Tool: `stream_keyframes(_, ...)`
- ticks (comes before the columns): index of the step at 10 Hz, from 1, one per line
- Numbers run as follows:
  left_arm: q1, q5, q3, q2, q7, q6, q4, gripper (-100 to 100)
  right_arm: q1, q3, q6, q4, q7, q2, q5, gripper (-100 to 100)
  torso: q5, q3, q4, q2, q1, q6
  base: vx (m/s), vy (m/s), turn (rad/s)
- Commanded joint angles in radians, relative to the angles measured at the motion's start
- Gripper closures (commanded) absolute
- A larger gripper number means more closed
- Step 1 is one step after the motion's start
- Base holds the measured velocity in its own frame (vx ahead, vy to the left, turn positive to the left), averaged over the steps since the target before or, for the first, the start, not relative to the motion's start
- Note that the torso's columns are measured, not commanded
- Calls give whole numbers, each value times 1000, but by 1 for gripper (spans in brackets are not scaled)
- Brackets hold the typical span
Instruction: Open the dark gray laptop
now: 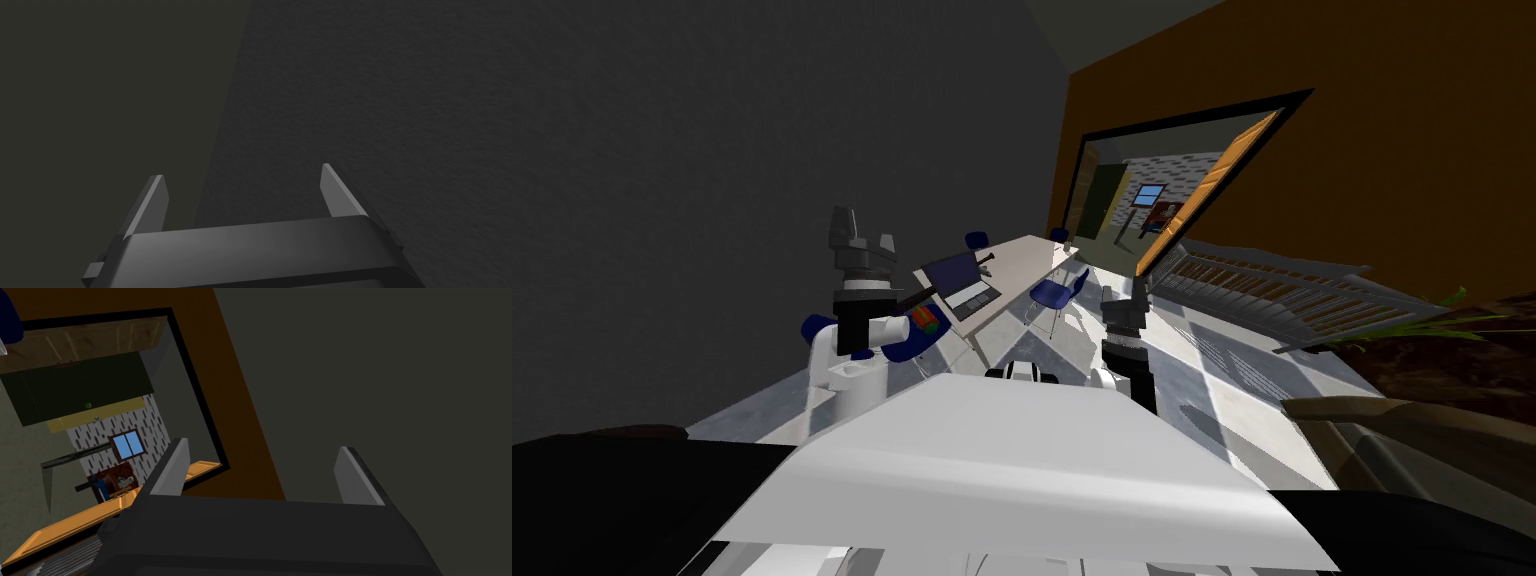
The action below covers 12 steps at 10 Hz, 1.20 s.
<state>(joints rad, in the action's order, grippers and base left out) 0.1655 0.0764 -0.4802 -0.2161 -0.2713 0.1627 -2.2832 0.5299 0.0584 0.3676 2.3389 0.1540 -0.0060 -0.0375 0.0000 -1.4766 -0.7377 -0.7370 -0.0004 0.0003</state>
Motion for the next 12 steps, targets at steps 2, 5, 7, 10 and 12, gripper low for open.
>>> stream_keyframes(2,-34,12,-86,-13,-43,-58,6,-100,0,0,0,0,0,0,0,0,0,1,0,-2,1,0,28,-50,-142)
stream_keyframes(5,-94,39,-175,-23,-90,-133,23,-100,0,0,0,0,0,0,0,0,0,0,0,-1,0,-1,51,-57,-152)
stream_keyframes(7,-123,53,-224,-27,-112,-169,33,-100,0,0,0,0,0,0,0,0,0,1,0,-1,1,-1,44,-55,-119)
stream_keyframes(10,-150,68,-284,-31,-135,-203,45,-100,0,0,0,0,0,0,0,0,0,0,0,0,1,0,54,-42,-137)
stream_keyframes(12,-176,83,-335,-33,-156,-236,58,-100,0,0,0,0,0,0,0,0,0,0,0,0,0,0,64,-40,-138)
